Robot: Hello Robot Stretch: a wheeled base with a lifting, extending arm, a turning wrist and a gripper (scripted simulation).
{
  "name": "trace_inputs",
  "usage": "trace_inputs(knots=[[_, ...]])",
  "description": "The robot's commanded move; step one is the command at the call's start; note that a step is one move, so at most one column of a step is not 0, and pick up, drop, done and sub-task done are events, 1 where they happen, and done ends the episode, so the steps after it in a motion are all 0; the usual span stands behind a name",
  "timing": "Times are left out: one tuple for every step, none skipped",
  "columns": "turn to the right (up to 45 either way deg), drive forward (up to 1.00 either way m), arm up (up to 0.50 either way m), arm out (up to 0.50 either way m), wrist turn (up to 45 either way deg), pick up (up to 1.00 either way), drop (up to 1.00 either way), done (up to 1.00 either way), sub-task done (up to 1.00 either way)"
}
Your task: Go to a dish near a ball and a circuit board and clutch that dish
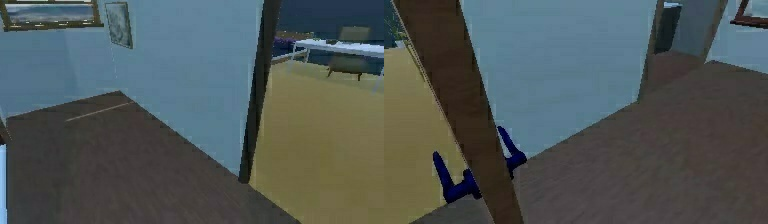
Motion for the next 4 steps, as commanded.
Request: trace_inputs(knots=[[0.0, 0.45, 0.00, 0.00, 0.0, 0.00, 0.00, 0.00, 0.00], [42.0, 0.00, 0.00, 0.00, 0.0, 0.00, 0.00, 0.00, 0.00], [0.0, 0.80, 0.00, 0.00, 0.0, 0.00, 0.00, 0.00, 0.00], [-9.0, 0.00, 0.00, 0.00, 0.0, 0.00, 0.00, 0.00, 0.00]])
